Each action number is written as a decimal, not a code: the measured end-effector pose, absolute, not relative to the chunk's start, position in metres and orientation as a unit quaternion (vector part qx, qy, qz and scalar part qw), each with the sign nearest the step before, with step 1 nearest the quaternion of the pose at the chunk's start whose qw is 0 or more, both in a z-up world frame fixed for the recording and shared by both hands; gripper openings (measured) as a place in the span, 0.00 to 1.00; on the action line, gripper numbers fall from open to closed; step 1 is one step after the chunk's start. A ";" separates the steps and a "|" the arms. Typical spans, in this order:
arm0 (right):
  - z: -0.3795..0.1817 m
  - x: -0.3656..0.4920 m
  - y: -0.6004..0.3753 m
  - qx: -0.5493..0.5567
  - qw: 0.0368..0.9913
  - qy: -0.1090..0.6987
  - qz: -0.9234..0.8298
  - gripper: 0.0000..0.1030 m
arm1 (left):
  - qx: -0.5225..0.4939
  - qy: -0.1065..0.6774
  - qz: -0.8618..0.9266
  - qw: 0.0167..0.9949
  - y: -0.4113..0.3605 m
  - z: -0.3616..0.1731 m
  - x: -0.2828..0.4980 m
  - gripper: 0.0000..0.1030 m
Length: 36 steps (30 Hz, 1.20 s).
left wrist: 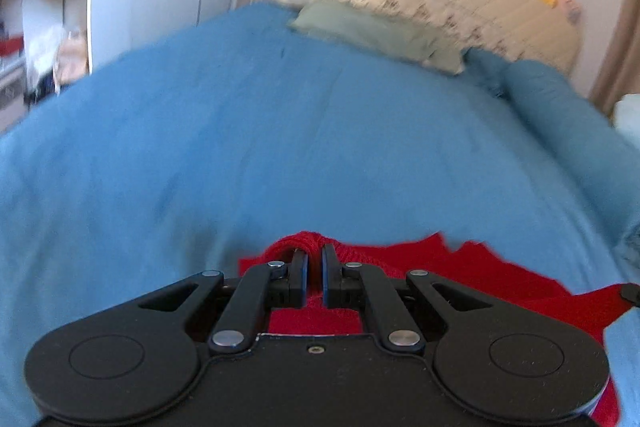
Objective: Fold small clothes
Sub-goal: 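Lift the hem with both grippers and fold it over toward the collar, then open both grippers to release the hem and raise them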
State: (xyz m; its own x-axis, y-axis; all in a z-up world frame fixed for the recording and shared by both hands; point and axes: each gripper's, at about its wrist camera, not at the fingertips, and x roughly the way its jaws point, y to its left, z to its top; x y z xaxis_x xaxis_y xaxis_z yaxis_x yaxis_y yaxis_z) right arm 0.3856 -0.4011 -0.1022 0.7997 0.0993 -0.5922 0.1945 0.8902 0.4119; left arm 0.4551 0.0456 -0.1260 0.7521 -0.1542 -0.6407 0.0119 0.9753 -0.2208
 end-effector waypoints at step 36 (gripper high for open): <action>-0.219 0.413 -0.350 0.000 0.949 0.308 -0.067 1.00 | 0.020 0.387 -0.103 0.916 0.021 -0.193 0.445 1.00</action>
